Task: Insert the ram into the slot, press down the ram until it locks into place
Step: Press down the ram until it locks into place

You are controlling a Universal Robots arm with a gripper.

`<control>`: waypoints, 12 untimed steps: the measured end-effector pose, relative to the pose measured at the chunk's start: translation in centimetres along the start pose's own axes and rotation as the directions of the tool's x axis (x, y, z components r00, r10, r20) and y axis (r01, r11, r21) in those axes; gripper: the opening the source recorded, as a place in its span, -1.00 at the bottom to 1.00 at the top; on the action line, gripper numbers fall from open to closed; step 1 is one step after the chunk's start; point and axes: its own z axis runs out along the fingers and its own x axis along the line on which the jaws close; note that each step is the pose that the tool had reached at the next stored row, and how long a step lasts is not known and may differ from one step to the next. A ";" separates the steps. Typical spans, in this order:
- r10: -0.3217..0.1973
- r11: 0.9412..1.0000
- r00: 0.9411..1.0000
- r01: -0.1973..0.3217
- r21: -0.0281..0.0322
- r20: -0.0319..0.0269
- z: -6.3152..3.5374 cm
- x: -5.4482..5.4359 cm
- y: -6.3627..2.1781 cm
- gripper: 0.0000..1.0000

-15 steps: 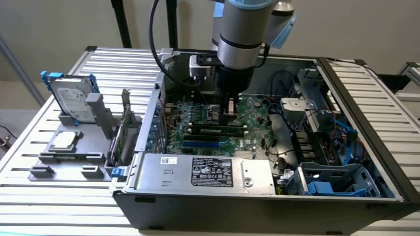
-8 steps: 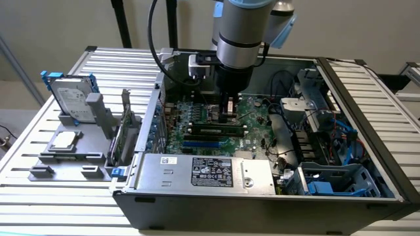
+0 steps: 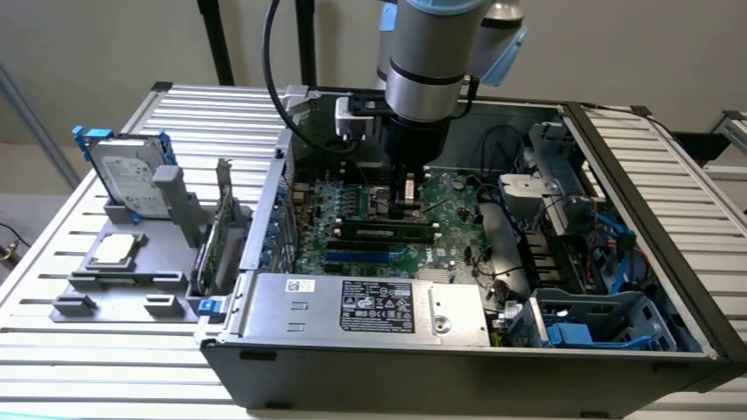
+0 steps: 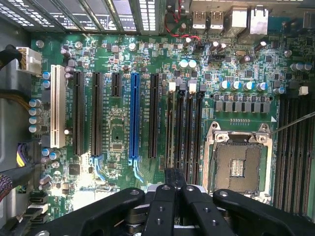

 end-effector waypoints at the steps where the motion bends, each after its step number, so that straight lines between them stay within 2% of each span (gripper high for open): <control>1: 0.000 1.000 1.000 0.000 0.000 0.000 0.00 0.0 0.00 -0.80; 12: 0.000 1.000 1.000 0.000 0.000 0.000 0.00 0.0 0.00 -0.80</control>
